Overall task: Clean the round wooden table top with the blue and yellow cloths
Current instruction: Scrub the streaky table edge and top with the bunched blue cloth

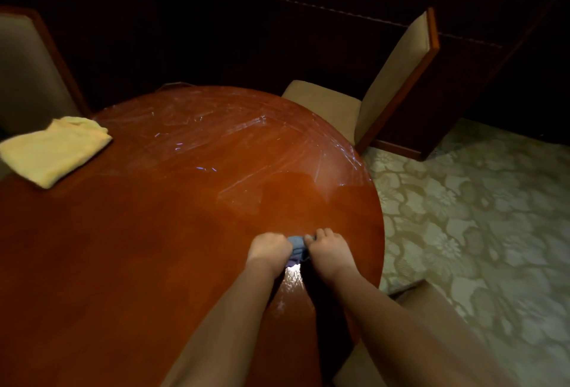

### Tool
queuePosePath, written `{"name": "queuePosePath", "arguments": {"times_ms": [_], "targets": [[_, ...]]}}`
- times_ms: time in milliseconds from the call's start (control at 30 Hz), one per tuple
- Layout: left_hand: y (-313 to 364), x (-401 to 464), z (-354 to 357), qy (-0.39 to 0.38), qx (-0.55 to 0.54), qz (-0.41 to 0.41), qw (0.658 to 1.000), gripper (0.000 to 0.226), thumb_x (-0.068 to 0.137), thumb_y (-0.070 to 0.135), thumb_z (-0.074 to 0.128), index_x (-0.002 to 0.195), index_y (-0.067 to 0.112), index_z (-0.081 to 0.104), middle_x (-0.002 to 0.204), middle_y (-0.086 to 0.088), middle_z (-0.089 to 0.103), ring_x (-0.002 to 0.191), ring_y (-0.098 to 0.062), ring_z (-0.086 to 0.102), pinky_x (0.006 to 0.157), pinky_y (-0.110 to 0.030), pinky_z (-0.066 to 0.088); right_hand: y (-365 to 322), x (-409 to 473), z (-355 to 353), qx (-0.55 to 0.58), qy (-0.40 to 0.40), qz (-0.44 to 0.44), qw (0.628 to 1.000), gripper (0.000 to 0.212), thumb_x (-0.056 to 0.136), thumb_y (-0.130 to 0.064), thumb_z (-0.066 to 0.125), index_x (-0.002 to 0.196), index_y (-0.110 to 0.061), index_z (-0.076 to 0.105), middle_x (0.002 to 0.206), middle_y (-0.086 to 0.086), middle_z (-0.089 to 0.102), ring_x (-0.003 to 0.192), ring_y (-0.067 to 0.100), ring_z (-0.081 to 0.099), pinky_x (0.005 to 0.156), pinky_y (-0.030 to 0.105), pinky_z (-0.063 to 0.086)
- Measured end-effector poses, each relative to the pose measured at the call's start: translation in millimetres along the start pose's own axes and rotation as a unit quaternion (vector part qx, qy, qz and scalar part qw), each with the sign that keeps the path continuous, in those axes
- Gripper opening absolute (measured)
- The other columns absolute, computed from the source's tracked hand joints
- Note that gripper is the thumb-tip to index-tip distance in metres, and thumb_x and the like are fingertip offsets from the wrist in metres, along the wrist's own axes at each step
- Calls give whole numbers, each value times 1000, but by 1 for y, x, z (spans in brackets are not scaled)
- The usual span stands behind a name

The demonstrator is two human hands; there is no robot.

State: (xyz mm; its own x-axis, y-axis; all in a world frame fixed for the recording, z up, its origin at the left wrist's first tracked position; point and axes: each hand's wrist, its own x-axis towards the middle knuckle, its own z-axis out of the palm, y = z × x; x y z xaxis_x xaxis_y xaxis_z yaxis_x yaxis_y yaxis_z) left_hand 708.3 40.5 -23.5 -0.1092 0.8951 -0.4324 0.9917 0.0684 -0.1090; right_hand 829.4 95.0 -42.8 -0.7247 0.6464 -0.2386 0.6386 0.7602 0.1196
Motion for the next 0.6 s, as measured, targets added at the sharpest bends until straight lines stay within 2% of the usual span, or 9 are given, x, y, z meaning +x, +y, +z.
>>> {"name": "queuePosePath", "arguments": {"times_ms": [300,400,600], "targets": [[-5,-6,7,-13,-35,-6,999,29,97,10,45,122,7,59,126,-13,55,118,-31,53,90,-35,46,5,-1,-9,-20,-17,-7,1000,33,95,-18,45,126,-9,50,126,11,49,119,28,40,92,37,37],[-4,-6,1,-22,-39,-8,999,28,97,14,48,121,5,59,126,-14,56,117,-32,54,88,-34,47,4,-4,-7,-18,-11,-12,1000,34,96,-16,43,129,-7,47,128,11,48,119,29,40,91,37,37],[2,2,-13,-46,-44,-21,998,28,94,7,47,118,3,61,125,-15,60,115,-33,57,87,-36,48,3,3,-6,-35,-29,-32,998,33,97,-12,36,125,0,47,126,17,51,116,33,43,88,38,36]]}}
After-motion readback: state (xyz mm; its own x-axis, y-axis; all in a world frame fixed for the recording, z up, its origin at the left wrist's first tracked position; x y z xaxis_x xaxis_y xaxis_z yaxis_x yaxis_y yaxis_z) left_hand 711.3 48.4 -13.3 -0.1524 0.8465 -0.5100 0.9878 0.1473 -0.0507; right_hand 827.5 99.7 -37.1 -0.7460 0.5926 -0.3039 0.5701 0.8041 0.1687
